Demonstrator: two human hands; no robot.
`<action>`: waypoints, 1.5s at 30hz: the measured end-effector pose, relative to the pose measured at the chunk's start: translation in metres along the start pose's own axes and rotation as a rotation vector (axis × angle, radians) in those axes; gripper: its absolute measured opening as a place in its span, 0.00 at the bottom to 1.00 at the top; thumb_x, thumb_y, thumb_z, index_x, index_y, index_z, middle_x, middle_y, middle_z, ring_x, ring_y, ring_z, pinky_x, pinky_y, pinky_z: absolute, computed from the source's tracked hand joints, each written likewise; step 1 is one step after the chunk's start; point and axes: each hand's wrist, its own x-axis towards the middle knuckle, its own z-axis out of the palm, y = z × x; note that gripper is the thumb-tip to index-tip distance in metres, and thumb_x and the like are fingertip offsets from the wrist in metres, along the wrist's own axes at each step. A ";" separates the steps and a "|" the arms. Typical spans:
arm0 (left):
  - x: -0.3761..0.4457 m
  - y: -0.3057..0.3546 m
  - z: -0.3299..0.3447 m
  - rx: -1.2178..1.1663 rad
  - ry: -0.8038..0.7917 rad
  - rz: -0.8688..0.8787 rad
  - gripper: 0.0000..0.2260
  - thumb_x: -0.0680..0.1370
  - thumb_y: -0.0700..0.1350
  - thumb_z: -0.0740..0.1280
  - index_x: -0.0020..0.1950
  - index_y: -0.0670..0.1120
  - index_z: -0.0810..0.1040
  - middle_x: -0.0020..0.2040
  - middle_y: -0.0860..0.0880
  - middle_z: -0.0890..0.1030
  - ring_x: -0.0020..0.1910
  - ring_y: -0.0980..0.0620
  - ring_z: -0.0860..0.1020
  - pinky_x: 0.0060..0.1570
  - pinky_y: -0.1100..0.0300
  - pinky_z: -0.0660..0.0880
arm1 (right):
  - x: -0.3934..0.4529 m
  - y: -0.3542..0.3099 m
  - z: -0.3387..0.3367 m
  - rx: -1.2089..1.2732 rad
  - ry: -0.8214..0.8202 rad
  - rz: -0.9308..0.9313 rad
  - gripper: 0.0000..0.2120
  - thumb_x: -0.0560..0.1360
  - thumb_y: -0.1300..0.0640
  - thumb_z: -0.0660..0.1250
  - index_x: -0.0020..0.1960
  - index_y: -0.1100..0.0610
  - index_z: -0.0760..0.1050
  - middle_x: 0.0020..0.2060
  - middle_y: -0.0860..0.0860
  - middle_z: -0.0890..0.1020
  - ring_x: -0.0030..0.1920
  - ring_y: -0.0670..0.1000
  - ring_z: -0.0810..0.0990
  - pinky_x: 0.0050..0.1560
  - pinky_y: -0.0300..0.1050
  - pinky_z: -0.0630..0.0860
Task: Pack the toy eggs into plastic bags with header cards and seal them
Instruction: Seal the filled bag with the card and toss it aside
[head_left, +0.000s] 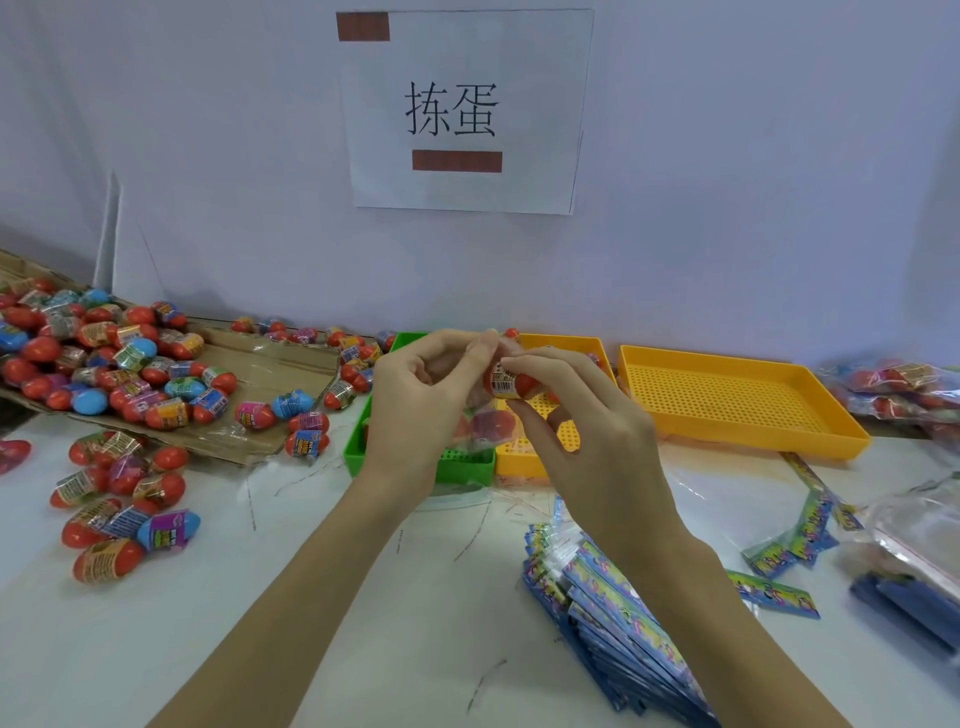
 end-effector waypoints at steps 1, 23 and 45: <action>-0.001 0.000 0.000 0.007 0.003 0.004 0.06 0.81 0.45 0.72 0.50 0.45 0.88 0.44 0.45 0.88 0.43 0.44 0.87 0.41 0.56 0.84 | 0.000 0.001 -0.001 0.009 -0.013 0.004 0.16 0.77 0.64 0.75 0.63 0.61 0.81 0.57 0.52 0.84 0.47 0.39 0.76 0.54 0.26 0.75; -0.006 -0.002 0.004 0.232 -0.139 0.150 0.09 0.84 0.41 0.67 0.55 0.44 0.88 0.47 0.51 0.88 0.48 0.53 0.86 0.41 0.66 0.81 | -0.016 -0.001 0.028 0.010 -0.199 0.049 0.13 0.78 0.65 0.72 0.62 0.64 0.79 0.59 0.56 0.80 0.59 0.54 0.77 0.63 0.36 0.73; 0.003 -0.004 -0.012 0.572 -0.352 0.240 0.27 0.70 0.57 0.79 0.67 0.54 0.80 0.50 0.58 0.83 0.45 0.58 0.82 0.44 0.68 0.78 | 0.005 0.008 -0.013 0.115 -0.078 0.189 0.13 0.82 0.68 0.66 0.62 0.55 0.81 0.48 0.39 0.79 0.50 0.47 0.78 0.49 0.31 0.73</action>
